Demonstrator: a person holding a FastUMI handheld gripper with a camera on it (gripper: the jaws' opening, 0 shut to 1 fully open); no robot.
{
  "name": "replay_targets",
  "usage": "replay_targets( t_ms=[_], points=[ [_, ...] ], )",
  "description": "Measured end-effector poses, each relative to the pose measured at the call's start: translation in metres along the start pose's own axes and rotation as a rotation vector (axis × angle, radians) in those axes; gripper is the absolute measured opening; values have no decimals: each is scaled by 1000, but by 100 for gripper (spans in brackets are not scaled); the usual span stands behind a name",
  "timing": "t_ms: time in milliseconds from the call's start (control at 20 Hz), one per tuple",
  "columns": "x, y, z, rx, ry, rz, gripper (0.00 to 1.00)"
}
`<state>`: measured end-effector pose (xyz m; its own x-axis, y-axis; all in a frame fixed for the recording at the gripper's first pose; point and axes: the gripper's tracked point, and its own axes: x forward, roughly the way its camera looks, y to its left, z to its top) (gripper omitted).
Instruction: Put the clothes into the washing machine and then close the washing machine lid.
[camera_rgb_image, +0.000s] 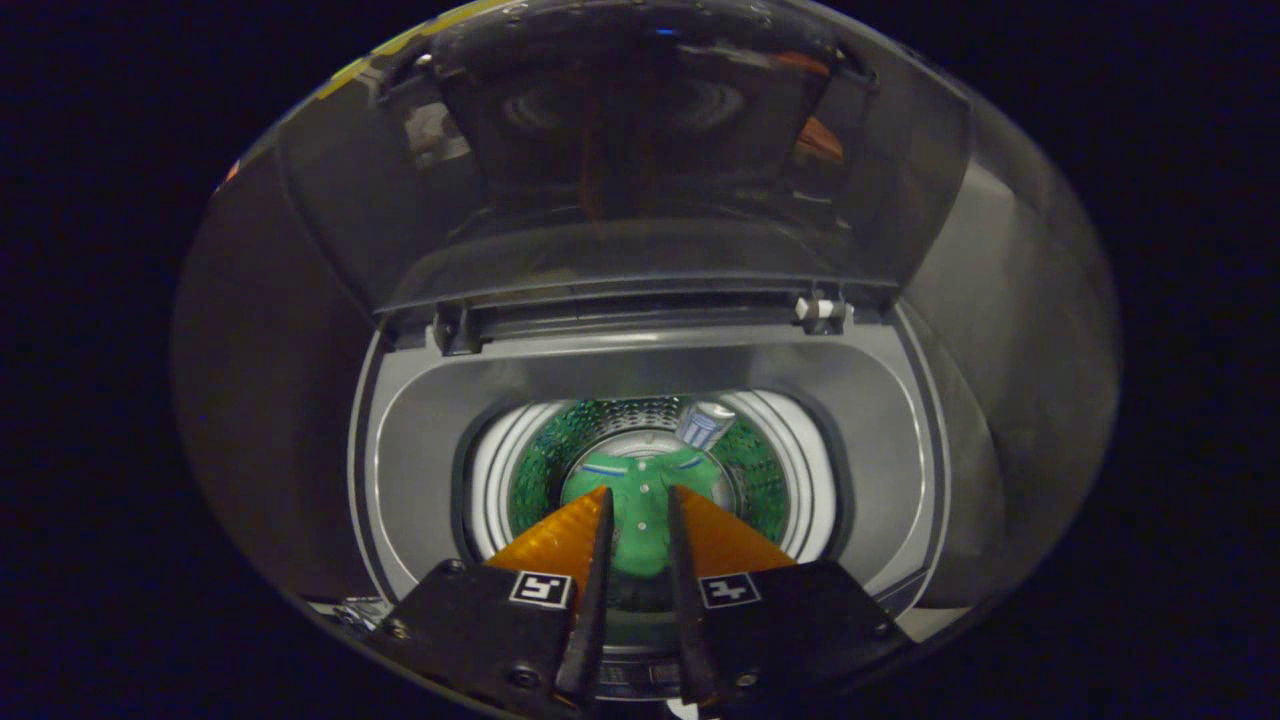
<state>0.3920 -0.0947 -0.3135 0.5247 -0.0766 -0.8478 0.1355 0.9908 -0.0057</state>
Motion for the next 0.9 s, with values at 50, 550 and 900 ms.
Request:
replay_targets(
  t_ms=[50, 550, 900],
  points=[
    [-8, 2, 4, -8, -14, 7, 36],
    [-103, 9, 107, -87, -311, -22, 68],
    [-164, 35, 206, -149, -613, 20, 69]
  ],
)
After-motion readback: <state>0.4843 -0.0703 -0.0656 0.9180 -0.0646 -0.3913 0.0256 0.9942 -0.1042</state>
